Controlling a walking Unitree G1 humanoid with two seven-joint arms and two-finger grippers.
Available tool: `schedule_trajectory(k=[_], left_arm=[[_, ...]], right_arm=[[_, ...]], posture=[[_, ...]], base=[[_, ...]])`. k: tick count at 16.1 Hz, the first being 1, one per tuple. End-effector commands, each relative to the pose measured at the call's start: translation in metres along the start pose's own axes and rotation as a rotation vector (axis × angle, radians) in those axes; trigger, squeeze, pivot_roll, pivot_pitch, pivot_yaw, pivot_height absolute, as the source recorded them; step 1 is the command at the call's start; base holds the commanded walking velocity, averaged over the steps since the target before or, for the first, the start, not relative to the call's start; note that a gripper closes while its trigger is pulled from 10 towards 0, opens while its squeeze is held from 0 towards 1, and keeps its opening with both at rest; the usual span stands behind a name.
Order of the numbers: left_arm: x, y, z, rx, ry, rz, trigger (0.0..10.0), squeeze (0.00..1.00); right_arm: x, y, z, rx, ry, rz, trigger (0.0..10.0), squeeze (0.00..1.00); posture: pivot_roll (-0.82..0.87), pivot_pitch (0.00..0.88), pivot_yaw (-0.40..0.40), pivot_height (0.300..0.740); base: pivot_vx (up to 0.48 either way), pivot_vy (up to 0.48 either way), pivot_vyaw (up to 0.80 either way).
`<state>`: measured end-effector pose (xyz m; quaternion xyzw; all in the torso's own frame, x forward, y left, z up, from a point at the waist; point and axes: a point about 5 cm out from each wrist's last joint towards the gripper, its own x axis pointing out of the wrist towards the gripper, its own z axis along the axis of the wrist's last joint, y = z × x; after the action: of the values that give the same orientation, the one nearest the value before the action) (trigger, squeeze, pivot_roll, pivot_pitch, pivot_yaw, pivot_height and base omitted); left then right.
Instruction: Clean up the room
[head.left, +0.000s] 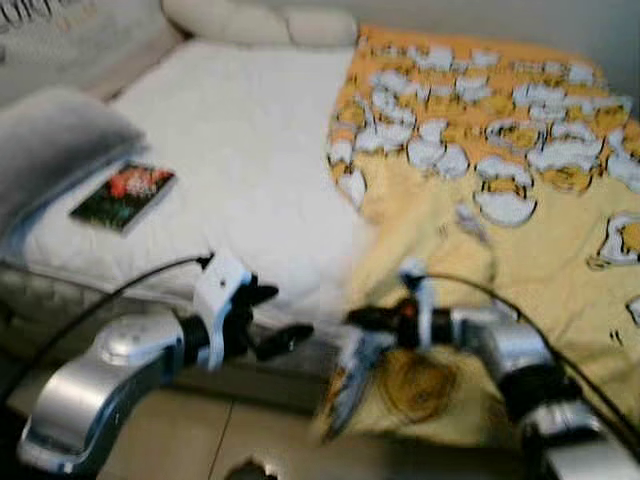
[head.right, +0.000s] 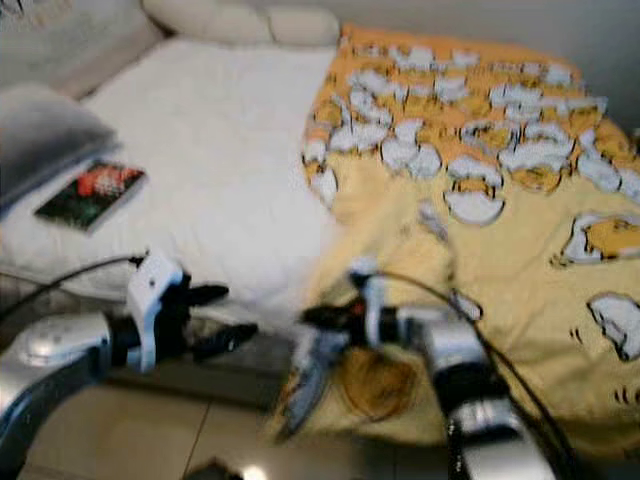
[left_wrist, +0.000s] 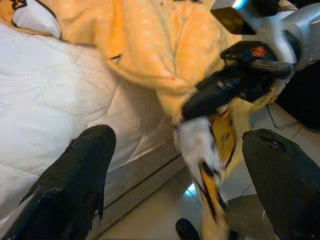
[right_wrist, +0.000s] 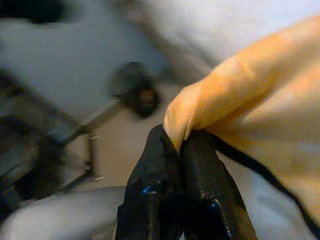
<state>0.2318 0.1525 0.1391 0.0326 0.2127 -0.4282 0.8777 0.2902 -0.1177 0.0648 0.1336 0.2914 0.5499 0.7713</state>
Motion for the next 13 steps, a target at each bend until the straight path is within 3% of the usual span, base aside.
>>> schedule_trajectory(k=[1, 2, 3, 8, 9, 10, 11, 13], left_arm=[[-0.002, 0.0, 0.002, 0.009, -0.009, 0.001, 10.0, 0.0], [-0.002, 0.0, 0.002, 0.01, -0.009, 0.001, 10.0, 0.0], [-0.004, 0.0, 0.001, 0.01, -0.006, 0.004, 10.0, 0.0], [-0.006, -0.003, -0.002, 0.006, 0.006, -0.012, 10.0, 0.0], [-0.006, -0.003, -0.002, 0.006, 0.008, -0.007, 10.0, 0.0], [-0.005, -0.002, -0.003, 0.007, 0.008, -0.004, 10.0, 0.0], [-0.005, -0.002, -0.003, 0.007, 0.009, -0.003, 10.0, 0.0], [-0.005, -0.001, -0.002, 0.013, 0.007, 0.0, 10.0, 0.0]], right_arm=[[0.004, 0.01, 0.008, -0.033, -0.005, 0.071, 0.0, 0.0], [0.01, 0.02, 0.01, -0.046, 0.001, 0.13, 0.0, 0.0], [0.023, 0.052, 0.013, -0.085, 0.036, 0.321, 0.0, 0.0], [0.022, 0.081, 0.004, -0.084, 0.105, 0.482, 0.0, 0.0], [0.024, 0.084, 0.002, -0.111, 0.112, 0.457, 2.1, 0.0], [0.027, 0.082, 0.001, -0.137, 0.113, 0.408, 8.4, 0.0], [0.028, 0.08, 0.001, -0.144, 0.11, 0.375, 10.0, 0.0], [0.035, 0.078, 0.005, -0.142, 0.069, 0.329, 10.0, 0.0]], posture=[[0.13, 0.0, -0.021, 0.74], [0.13, 0.0, -0.021, 0.74], [0.14, 0.0, -0.025, 0.74], [0.14, 0.0, -0.027, 0.74], [0.14, 0.0, -0.028, 0.74], [0.13, 0.0, -0.027, 0.74], [0.13, 0.0, -0.026, 0.74], [0.13, 0.0, -0.024, 0.74]], base=[[0.0, 0.0, 0.0], [0.0, 0.0, 0.0], [0.0, 0.0, 0.0], [0.0, 0.0, 0.0], [0.0, 0.0, 0.0], [0.0, 0.0, 0.0], [0.0, 0.0, 0.0], [0.0, 0.0, 0.0]])
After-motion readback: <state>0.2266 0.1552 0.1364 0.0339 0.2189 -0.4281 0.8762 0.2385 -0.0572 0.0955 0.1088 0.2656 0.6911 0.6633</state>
